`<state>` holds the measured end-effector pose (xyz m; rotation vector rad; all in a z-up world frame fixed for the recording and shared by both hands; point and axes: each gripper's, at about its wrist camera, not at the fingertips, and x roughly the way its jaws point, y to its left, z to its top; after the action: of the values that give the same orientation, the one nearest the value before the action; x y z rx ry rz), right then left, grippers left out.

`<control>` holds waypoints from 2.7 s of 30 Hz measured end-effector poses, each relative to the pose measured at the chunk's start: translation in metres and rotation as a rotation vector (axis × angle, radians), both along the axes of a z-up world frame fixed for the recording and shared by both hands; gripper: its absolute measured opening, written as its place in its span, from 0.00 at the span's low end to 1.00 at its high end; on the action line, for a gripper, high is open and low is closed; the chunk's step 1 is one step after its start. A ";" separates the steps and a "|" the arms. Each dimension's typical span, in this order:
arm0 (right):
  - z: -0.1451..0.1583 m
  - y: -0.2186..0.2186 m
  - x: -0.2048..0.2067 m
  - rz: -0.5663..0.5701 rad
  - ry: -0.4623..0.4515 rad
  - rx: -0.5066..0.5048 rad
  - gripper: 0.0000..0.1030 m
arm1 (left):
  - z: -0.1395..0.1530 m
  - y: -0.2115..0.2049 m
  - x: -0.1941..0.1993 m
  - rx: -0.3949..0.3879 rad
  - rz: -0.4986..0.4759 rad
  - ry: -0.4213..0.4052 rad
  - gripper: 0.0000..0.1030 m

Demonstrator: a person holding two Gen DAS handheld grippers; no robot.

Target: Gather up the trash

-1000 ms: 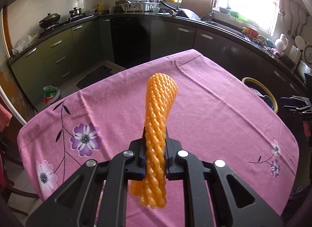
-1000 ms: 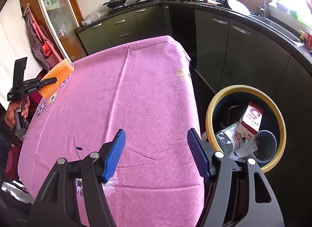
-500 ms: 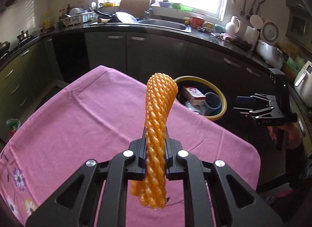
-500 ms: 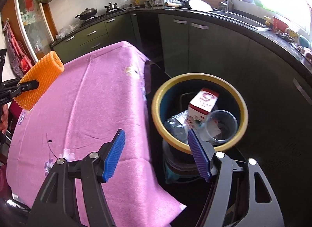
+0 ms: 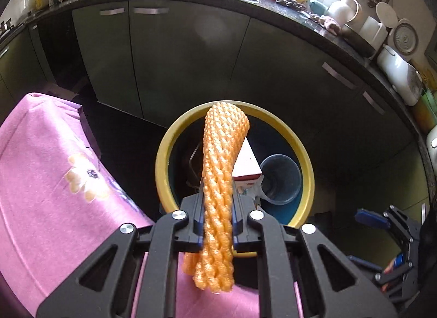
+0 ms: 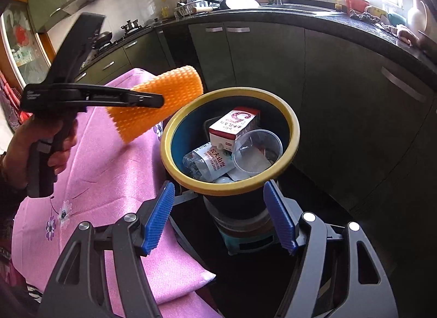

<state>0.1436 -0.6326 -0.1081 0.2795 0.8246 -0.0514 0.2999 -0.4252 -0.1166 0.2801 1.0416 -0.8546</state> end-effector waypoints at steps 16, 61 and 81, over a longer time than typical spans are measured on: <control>-0.005 -0.006 -0.016 -0.031 -0.024 0.058 0.68 | -0.014 -0.017 0.002 0.028 0.187 -0.040 0.81; 0.109 0.145 -0.119 0.116 -0.294 -0.231 0.96 | 0.135 0.411 -0.315 -0.094 0.846 -0.650 0.94; 0.110 0.144 -0.115 0.115 -0.297 -0.219 0.96 | 0.132 0.409 -0.314 -0.110 0.829 -0.635 0.94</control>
<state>0.0288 -0.4890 0.0017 0.0302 0.5329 0.0074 -0.0140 -0.0167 0.0153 0.0011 0.4280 -0.0434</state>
